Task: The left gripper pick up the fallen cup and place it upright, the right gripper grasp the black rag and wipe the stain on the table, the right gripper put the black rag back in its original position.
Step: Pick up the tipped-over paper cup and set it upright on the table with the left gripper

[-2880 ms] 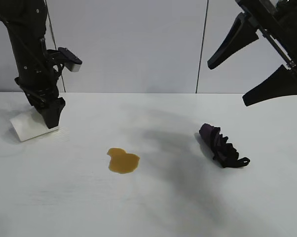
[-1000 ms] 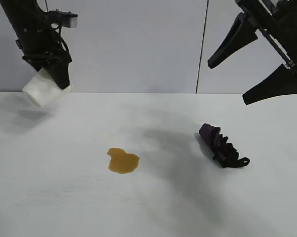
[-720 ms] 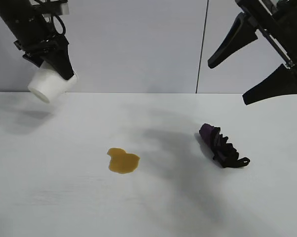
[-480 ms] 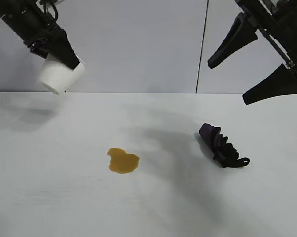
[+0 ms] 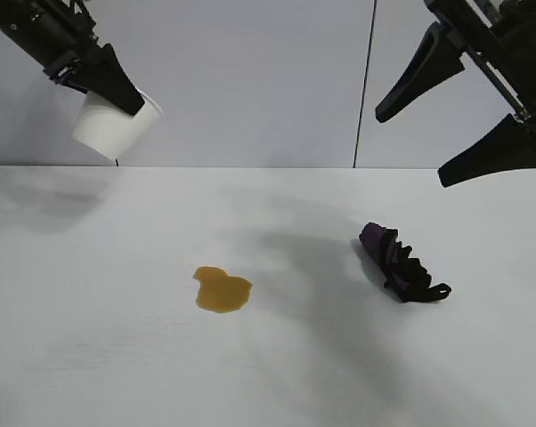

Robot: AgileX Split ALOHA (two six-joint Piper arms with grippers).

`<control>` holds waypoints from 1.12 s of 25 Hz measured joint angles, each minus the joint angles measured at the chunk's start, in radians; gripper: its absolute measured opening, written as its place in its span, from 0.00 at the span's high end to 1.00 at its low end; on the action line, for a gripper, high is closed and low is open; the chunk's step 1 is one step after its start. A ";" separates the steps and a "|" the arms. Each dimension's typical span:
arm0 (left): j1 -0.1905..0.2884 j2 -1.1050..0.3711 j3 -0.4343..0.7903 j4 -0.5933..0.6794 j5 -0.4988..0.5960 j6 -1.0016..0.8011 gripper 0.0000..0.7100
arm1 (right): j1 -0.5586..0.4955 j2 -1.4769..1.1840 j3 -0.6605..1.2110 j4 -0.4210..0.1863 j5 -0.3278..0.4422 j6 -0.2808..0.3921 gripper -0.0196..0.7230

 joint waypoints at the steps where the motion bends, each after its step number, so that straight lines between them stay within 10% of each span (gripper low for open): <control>1: 0.004 -0.008 0.001 0.003 0.000 -0.013 0.42 | 0.000 0.000 0.000 0.000 -0.001 0.000 0.23; 14: 0.004 -0.209 0.038 0.006 0.009 -0.081 0.42 | 0.000 0.000 0.000 0.000 -0.006 -0.008 0.23; 28: 0.007 -0.321 0.514 -0.172 -0.174 0.213 0.42 | 0.000 0.000 0.000 0.000 -0.008 -0.011 0.23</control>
